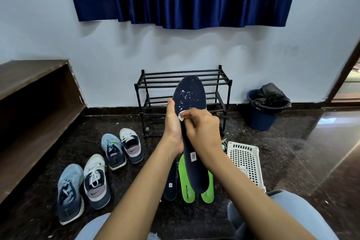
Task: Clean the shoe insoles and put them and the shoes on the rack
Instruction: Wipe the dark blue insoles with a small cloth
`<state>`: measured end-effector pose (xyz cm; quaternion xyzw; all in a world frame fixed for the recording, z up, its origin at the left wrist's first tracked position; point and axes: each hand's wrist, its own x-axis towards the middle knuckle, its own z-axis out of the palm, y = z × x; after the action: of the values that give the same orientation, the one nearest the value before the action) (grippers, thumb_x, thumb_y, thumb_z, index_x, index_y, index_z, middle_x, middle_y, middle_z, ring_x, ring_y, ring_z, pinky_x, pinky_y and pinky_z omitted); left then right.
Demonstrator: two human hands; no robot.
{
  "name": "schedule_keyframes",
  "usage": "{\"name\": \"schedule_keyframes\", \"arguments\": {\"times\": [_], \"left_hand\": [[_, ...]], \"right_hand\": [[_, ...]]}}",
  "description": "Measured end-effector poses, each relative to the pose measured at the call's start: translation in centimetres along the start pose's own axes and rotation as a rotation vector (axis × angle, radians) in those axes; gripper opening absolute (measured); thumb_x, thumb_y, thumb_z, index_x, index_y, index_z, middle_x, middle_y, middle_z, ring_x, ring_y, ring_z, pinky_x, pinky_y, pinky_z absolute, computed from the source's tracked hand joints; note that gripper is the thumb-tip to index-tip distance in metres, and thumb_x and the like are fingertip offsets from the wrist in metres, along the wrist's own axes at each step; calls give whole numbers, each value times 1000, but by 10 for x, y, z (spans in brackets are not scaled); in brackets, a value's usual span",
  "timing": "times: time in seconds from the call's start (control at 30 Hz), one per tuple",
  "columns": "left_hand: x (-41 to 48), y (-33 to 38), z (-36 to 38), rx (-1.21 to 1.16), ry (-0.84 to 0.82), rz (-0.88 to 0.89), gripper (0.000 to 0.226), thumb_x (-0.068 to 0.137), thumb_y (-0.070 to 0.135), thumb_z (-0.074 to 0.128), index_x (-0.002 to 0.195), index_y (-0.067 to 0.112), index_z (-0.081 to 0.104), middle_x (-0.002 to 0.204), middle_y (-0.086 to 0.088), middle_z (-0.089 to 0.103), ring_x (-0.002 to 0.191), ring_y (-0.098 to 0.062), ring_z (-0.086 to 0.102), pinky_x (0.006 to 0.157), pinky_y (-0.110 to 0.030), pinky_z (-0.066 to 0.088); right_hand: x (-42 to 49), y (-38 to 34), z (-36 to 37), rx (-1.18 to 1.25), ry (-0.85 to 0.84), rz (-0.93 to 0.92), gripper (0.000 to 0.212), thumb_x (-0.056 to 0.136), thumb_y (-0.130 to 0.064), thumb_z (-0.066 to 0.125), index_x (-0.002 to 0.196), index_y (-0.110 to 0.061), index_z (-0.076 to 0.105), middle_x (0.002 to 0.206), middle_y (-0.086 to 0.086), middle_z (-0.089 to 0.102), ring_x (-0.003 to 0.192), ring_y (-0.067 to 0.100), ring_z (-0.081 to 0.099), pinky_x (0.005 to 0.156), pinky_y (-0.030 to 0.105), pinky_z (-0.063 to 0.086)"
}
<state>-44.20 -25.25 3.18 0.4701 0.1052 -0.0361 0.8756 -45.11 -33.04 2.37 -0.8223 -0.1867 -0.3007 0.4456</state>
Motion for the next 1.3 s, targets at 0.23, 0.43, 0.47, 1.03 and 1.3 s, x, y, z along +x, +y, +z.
{"name": "schedule_keyframes", "arguments": {"times": [0.23, 0.43, 0.47, 1.03, 1.3], "left_hand": [[0, -1, 0, -21, 3, 5, 71, 96, 66, 28, 85, 14, 75, 94, -6, 74, 80, -18, 71, 75, -29, 54], [-4, -4, 7, -7, -29, -21, 70, 97, 65, 25, 98, 12, 72, 97, -6, 74, 86, -19, 70, 81, -31, 54], [-3, -3, 5, -4, -23, -24, 72, 96, 66, 24, 99, 11, 72, 99, -7, 74, 87, -19, 70, 82, -31, 54], [-8, 3, 6, 21, 28, -7, 78, 97, 64, 24, 122, 3, 65, 121, -14, 68, 104, -26, 66, 87, -31, 54], [-5, -4, 7, 21, 20, 60, 64, 99, 60, 27, 94, 14, 71, 90, -2, 74, 80, -15, 70, 77, -27, 54]], "right_hand": [[1, -3, -2, 19, 3, 32, 24, 75, 4, 62, 83, -14, 74, 78, -1, 71, 75, 19, 63, 75, 25, 47], [5, -1, -3, 6, 73, 57, 23, 75, 4, 63, 84, -14, 75, 78, 0, 72, 76, 20, 64, 76, 22, 44], [4, -2, -3, 16, 64, 52, 23, 75, 4, 62, 84, -14, 75, 78, 1, 72, 75, 20, 64, 77, 25, 47], [-2, 0, -1, -63, 12, 6, 22, 75, -2, 59, 86, -12, 74, 80, 4, 72, 78, 24, 65, 75, 15, 37], [5, 7, 2, -155, -5, -37, 20, 74, -2, 58, 84, -9, 73, 77, 5, 71, 77, 25, 63, 73, 20, 40]]}}
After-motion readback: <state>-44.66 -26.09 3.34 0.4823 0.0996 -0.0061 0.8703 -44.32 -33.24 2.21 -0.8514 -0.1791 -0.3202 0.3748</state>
